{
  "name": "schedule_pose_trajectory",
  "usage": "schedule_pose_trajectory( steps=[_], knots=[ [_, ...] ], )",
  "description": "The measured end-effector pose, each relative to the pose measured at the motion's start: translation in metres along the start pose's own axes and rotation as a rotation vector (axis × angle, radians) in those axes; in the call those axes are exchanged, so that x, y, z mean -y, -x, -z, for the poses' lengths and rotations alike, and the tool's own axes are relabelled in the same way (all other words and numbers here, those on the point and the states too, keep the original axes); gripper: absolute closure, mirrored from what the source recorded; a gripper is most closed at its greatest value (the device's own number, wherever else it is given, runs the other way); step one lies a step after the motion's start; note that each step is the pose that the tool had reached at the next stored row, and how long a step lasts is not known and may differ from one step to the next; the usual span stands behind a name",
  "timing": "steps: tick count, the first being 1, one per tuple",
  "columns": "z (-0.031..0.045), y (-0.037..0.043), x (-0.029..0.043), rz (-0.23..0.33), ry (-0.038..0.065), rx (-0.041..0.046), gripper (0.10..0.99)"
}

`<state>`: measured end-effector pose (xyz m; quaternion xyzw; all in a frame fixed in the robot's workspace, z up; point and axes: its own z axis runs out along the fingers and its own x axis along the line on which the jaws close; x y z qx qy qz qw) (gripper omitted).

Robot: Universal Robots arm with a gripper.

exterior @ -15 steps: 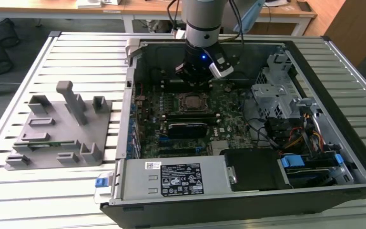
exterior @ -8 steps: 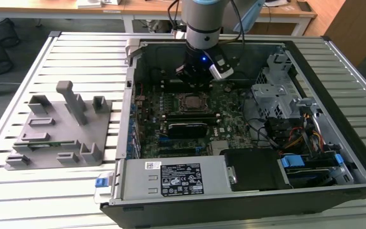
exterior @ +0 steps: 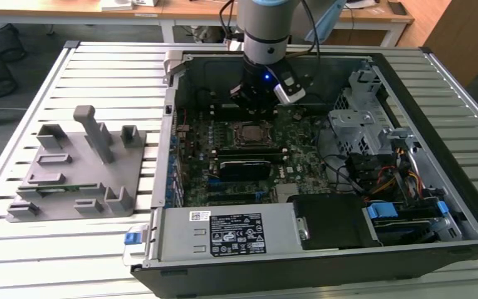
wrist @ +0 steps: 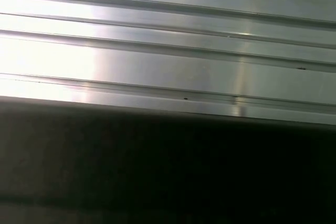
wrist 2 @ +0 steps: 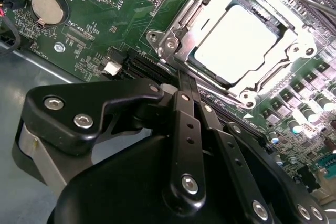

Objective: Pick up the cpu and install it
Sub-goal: 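Install the first cpu locking lever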

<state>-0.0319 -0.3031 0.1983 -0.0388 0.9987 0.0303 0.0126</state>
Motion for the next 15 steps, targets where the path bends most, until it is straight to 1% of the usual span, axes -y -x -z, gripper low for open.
schedule_pose_trajectory(
  steps=[5,6,13,15],
  knots=[
    [0.0011,0.0001,0.0000,0.000,-0.001,0.0001,0.980],
    [0.0011,0.0000,-0.0001,0.000,-0.004,-0.0002,0.980],
    [-0.0004,0.0000,0.0002,0.001,-0.030,-0.0027,0.980],
    [-0.0019,0.0001,0.0001,0.001,-0.035,-0.0031,0.980]
  ],
)
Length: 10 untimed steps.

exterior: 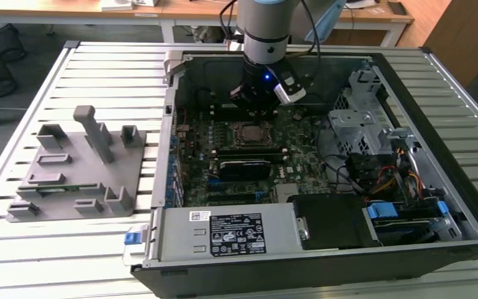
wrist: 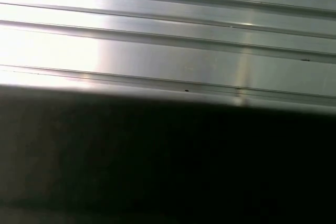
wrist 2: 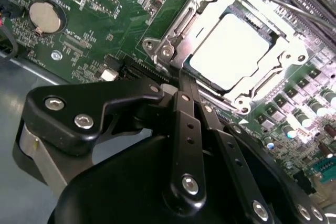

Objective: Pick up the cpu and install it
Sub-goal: 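Install the first cpu locking lever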

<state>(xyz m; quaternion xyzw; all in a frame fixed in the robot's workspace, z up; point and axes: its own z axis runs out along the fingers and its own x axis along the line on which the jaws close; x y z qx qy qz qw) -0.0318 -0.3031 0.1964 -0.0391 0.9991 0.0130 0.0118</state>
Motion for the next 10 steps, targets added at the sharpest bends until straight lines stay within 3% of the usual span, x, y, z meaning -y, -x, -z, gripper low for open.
schedule_pose_trajectory(
  steps=[5,6,9,10],
  knots=[
    [-0.0017,0.0000,-0.0001,0.000,-0.002,-0.0001,0.980],
    [-0.0017,0.0000,-0.0001,0.000,0.000,0.0002,0.980],
    [-0.0019,0.0001,-0.0002,-0.001,0.022,0.0021,0.980],
    [-0.0018,0.0000,-0.0002,-0.001,0.024,0.0021,0.980]
  ],
)
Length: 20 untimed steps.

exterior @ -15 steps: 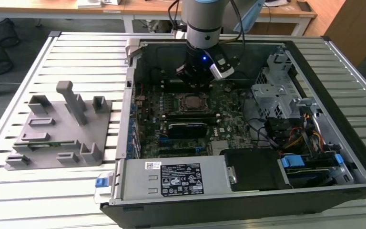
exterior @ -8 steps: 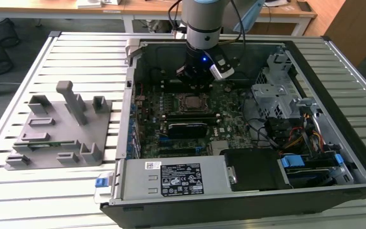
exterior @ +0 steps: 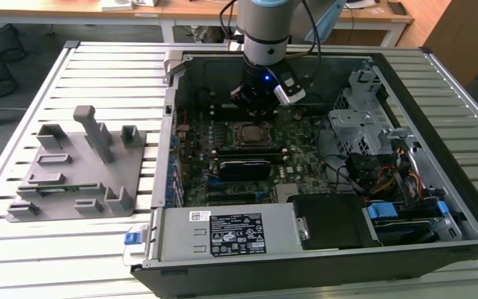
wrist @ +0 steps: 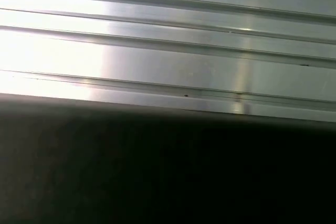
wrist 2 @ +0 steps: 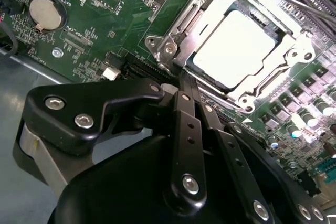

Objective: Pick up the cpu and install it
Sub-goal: 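Install the first cpu locking lever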

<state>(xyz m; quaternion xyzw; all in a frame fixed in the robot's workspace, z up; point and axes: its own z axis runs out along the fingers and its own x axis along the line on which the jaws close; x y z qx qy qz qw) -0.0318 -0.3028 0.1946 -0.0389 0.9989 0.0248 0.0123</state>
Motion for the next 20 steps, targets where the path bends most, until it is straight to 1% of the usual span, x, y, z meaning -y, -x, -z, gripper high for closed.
schedule_pose_trajectory(
  steps=[3,8,20],
  knots=[
    [0.0021,0.0003,-0.0005,0.000,0.002,0.0012,0.980],
    [0.0108,0.0004,-0.0006,0.000,0.000,0.0001,0.980],
    [0.0114,0.0001,0.0027,0.000,0.001,0.0001,0.980]
  ],
)
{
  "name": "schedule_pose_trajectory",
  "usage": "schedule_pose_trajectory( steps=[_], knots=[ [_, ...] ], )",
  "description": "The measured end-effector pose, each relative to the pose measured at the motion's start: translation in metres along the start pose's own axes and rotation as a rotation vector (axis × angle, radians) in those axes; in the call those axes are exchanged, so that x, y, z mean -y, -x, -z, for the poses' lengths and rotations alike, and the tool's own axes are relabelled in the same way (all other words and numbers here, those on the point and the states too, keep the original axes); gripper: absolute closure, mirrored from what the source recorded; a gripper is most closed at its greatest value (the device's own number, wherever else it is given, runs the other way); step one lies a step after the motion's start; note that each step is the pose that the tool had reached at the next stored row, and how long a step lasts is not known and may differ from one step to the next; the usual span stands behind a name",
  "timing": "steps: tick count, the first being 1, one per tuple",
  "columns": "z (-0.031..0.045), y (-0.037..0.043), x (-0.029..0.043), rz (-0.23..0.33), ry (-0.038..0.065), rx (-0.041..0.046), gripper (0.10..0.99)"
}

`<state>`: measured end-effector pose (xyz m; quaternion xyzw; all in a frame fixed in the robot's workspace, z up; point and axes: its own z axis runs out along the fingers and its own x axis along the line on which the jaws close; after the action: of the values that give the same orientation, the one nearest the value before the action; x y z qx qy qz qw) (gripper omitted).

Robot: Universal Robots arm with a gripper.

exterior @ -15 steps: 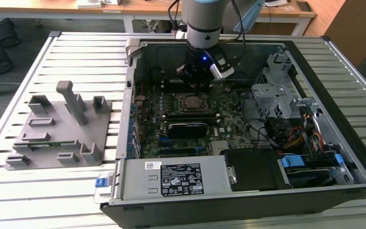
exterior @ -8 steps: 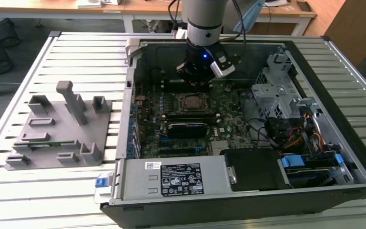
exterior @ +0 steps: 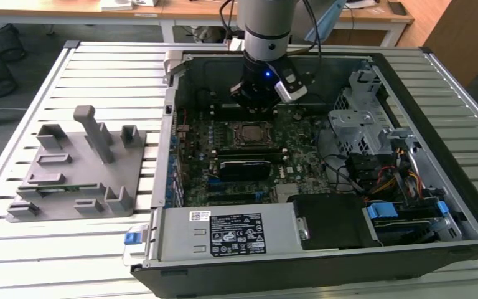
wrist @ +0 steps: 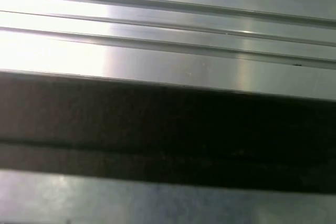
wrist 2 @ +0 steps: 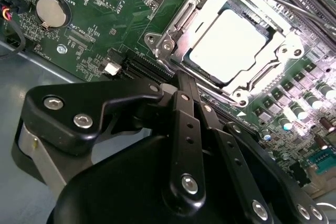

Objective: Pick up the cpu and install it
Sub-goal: 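Install the first cpu locking lever, then install the second cpu locking lever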

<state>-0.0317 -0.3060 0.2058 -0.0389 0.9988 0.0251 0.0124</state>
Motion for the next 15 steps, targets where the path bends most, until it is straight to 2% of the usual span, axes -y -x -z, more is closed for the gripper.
schedule_pose_trajectory(
  steps=[15],
  knots=[
    [0.0001,-0.0001,0.0040,0.000,0.000,0.0000,0.980]
  ],
)
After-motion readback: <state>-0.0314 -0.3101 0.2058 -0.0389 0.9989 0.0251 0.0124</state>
